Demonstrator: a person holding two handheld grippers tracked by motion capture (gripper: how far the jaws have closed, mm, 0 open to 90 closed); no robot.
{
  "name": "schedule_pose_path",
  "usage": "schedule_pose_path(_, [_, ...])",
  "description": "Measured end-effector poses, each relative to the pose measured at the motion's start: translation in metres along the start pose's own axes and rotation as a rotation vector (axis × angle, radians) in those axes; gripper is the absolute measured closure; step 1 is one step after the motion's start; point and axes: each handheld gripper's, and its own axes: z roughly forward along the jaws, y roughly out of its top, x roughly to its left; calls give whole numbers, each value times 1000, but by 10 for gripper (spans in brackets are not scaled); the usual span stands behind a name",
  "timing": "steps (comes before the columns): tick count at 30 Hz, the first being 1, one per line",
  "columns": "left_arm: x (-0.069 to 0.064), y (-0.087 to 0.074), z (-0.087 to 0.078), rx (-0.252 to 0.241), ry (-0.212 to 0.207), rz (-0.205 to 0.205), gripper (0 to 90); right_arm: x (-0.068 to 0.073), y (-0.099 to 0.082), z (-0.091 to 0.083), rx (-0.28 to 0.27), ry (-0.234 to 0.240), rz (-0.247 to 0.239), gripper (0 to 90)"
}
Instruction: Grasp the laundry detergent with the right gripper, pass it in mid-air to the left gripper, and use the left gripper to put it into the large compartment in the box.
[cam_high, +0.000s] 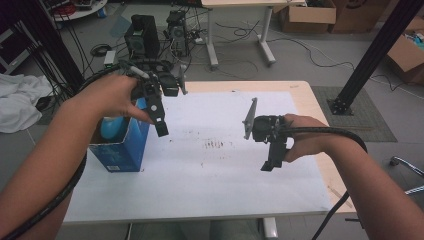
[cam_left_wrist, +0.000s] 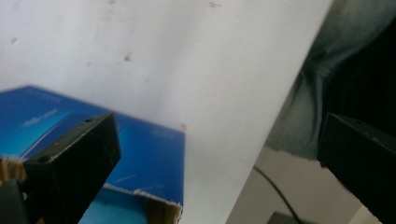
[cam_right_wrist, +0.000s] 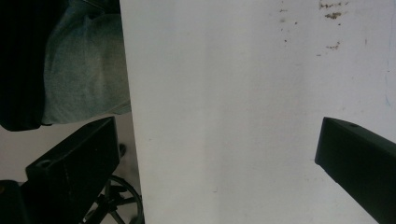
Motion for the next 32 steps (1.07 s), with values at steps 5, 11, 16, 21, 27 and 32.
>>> schedule_pose_path(5, [-9,3,7,11,-26,81,1,0,-3,1,3,2,6,0])
schedule_pose_path(11, [-14,6,14,20,-57,114,1,0,-6,0,4,1,15,0])
schedule_pose_path(16, [-17,8,17,23,-55,132,1,0,-6,1,7,0,14,0])
schedule_pose_path(21, [-19,9,15,21,-54,138,1,0,-4,1,8,1,9,0])
schedule_pose_path(27, [-20,10,14,15,-49,137,1,0,-3,0,4,0,8,0])
schedule_pose_path(32, [-20,11,15,14,-49,141,1,-1,-4,0,4,-2,10,0])
